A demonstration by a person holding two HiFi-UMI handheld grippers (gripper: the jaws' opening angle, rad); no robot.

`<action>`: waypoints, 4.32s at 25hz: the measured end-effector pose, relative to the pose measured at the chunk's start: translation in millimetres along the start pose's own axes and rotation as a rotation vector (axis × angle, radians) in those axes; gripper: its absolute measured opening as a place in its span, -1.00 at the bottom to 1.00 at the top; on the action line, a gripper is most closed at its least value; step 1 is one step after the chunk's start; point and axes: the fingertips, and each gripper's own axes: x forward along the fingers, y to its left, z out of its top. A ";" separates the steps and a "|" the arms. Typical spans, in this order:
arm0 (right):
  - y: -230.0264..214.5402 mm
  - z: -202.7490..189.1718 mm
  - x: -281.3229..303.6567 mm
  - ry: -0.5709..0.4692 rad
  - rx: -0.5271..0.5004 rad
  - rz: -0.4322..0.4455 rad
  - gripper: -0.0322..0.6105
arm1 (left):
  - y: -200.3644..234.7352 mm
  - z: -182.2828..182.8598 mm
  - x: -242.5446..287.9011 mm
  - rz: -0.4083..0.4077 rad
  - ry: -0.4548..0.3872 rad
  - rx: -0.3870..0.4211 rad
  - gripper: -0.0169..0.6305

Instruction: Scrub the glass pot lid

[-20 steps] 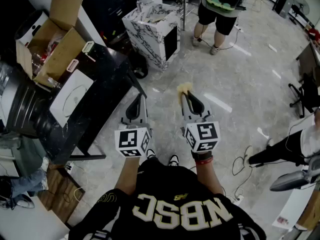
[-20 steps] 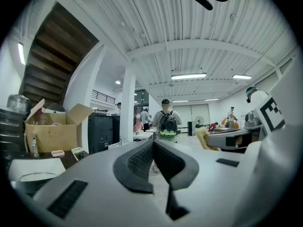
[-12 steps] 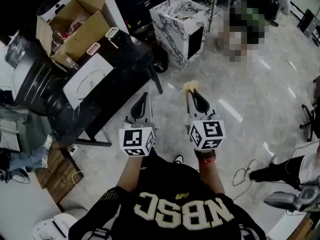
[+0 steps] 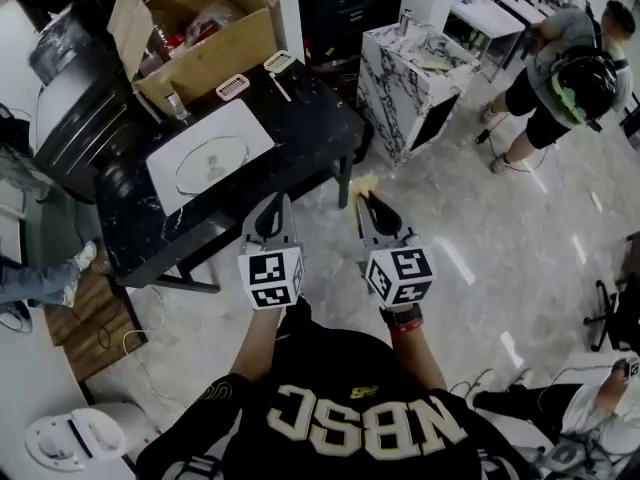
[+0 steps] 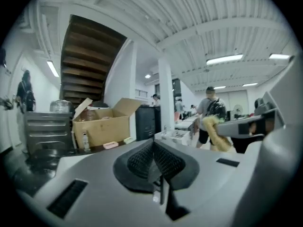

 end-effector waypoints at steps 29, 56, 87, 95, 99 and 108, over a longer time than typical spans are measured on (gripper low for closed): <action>250.9 -49.4 400.5 0.324 -0.194 0.626 -0.76 | 394.8 -101.4 71.3 0.479 0.272 -0.246 -0.90; 287.2 -166.6 525.9 0.658 -0.090 0.825 -0.76 | 479.4 -317.6 92.8 0.609 0.917 -0.514 -0.36; 347.8 -241.8 537.4 0.691 -0.326 1.073 -0.76 | 463.6 -301.2 96.7 0.545 0.770 -0.867 -0.67; 372.3 -293.4 530.6 0.721 -0.493 1.127 -0.77 | 462.9 -299.5 94.9 0.540 0.773 -0.853 -0.67; 369.6 -302.7 551.1 0.704 -0.453 1.061 -0.77 | 464.2 -299.1 94.4 0.527 0.776 -0.831 -0.66; 343.2 -319.0 587.8 0.688 -0.469 0.927 -0.78 | 463.2 -300.6 93.2 0.509 0.785 -0.832 -0.65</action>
